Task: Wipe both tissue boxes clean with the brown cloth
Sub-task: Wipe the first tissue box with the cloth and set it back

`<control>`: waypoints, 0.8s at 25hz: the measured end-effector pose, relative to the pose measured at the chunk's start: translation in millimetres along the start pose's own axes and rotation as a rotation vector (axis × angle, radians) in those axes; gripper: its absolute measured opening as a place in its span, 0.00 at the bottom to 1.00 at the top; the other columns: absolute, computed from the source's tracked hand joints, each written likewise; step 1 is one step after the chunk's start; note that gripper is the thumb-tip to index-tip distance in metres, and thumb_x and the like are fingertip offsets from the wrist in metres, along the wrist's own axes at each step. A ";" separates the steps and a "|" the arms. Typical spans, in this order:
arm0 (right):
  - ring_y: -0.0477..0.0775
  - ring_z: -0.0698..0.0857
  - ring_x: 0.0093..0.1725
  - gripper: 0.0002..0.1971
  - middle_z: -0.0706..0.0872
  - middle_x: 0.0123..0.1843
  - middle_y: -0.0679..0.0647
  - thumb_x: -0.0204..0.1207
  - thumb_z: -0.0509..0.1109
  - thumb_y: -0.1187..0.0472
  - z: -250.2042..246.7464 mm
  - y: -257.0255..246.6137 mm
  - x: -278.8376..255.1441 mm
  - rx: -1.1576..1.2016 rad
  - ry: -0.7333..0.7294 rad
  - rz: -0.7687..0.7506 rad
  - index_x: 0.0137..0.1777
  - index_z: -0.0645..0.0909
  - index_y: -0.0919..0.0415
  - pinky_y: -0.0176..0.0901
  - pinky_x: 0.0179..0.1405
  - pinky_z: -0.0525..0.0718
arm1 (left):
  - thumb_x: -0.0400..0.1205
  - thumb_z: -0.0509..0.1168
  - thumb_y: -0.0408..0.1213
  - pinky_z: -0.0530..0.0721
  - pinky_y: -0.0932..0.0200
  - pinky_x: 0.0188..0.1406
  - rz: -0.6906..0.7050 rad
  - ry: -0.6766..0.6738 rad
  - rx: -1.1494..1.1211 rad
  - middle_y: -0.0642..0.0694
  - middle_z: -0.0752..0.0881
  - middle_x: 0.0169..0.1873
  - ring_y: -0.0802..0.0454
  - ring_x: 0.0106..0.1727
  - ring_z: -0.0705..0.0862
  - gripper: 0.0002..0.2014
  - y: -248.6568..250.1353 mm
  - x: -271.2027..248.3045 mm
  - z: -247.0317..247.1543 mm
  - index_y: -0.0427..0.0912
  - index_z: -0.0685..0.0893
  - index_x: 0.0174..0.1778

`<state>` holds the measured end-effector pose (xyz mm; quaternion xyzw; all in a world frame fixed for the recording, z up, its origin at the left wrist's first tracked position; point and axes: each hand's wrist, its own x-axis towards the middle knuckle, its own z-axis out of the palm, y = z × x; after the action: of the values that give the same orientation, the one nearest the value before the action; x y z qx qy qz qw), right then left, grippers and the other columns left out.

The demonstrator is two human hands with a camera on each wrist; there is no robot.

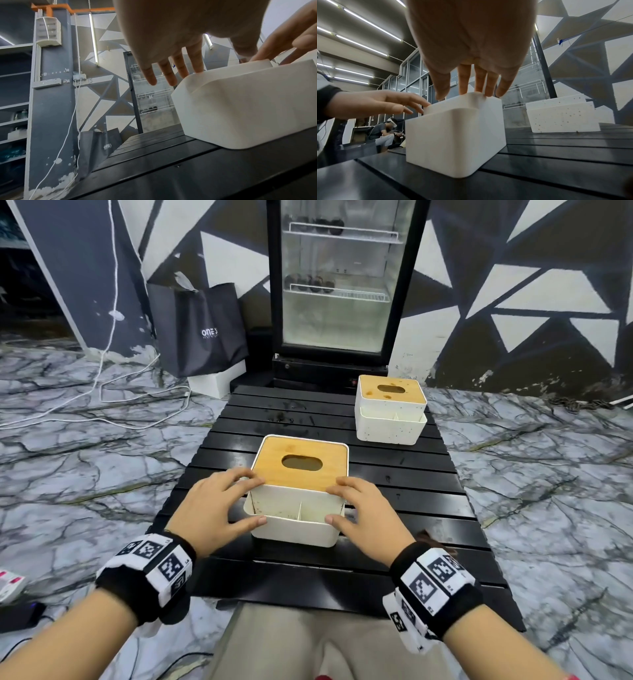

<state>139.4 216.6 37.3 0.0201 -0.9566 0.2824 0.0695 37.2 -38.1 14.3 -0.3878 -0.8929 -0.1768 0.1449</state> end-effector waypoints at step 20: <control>0.46 0.73 0.57 0.24 0.76 0.56 0.46 0.64 0.78 0.55 22.1 7.9 164.6 -0.030 0.017 0.007 0.57 0.72 0.52 0.40 0.57 0.74 | 0.78 0.70 0.44 0.81 0.49 0.59 -0.411 -0.065 -0.111 0.65 0.69 0.75 0.55 0.64 0.81 0.27 -89.4 98.4 15.4 0.59 0.72 0.73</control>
<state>-26.8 211.4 38.4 0.0135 -0.9602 0.2683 0.0770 -95.9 -25.4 21.3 -0.2107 -0.9463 -0.2389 0.0552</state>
